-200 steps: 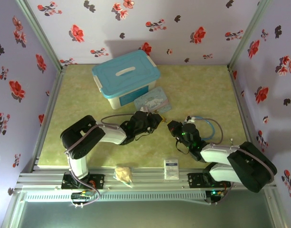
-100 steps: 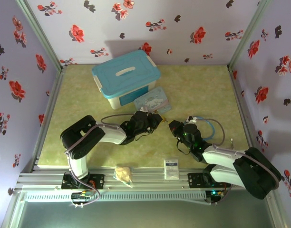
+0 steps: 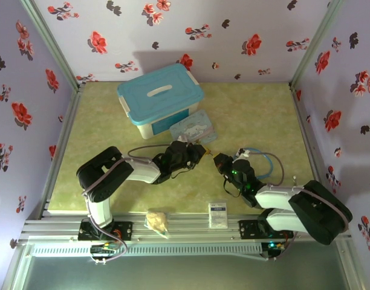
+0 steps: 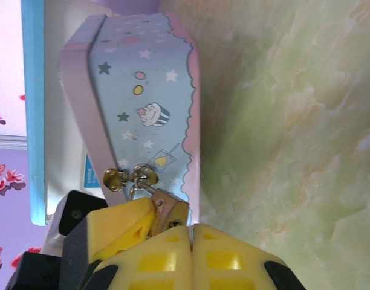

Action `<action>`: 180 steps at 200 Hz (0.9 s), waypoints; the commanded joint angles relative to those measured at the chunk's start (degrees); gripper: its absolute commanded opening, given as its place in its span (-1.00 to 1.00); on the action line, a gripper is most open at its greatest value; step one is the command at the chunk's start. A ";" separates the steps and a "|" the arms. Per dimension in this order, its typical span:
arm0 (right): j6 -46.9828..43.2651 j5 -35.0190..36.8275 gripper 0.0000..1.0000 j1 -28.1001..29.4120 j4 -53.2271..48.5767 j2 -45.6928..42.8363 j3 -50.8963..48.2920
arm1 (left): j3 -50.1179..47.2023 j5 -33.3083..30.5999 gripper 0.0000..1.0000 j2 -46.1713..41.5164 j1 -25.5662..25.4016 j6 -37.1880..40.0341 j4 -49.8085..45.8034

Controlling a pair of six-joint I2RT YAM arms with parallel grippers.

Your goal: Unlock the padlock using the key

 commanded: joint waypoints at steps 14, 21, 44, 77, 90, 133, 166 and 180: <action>-2.59 1.74 -1.00 0.94 -1.46 -2.48 1.97 | 0.36 0.47 -1.00 -1.68 -0.05 -0.30 4.66; -2.54 1.57 -1.00 0.82 -0.98 -2.10 1.99 | 0.38 0.51 -1.00 -1.36 -0.14 -0.75 5.49; -2.40 0.04 -1.00 0.81 -1.65 0.62 3.35 | 0.03 0.61 -1.00 -1.17 -0.26 -1.54 7.11; -0.21 0.93 -1.00 0.46 6.31 5.10 1.33 | -0.50 0.59 -1.00 -1.98 -0.23 -1.51 7.28; -0.12 1.11 -1.00 0.09 9.00 5.35 0.63 | -0.41 0.86 -1.00 -2.33 -0.29 -1.23 6.78; -2.35 0.21 -1.00 -0.14 3.78 1.08 1.56 | -1.11 0.93 -1.00 -1.33 -0.40 -1.97 8.03; -2.40 -0.75 -1.00 -0.33 2.91 1.28 1.89 | -0.59 1.32 -1.00 -0.79 -0.82 -2.29 8.96; -1.74 -1.65 -1.00 -0.46 5.07 2.92 2.10 | -0.59 1.49 -1.00 -1.14 -0.93 -2.17 8.86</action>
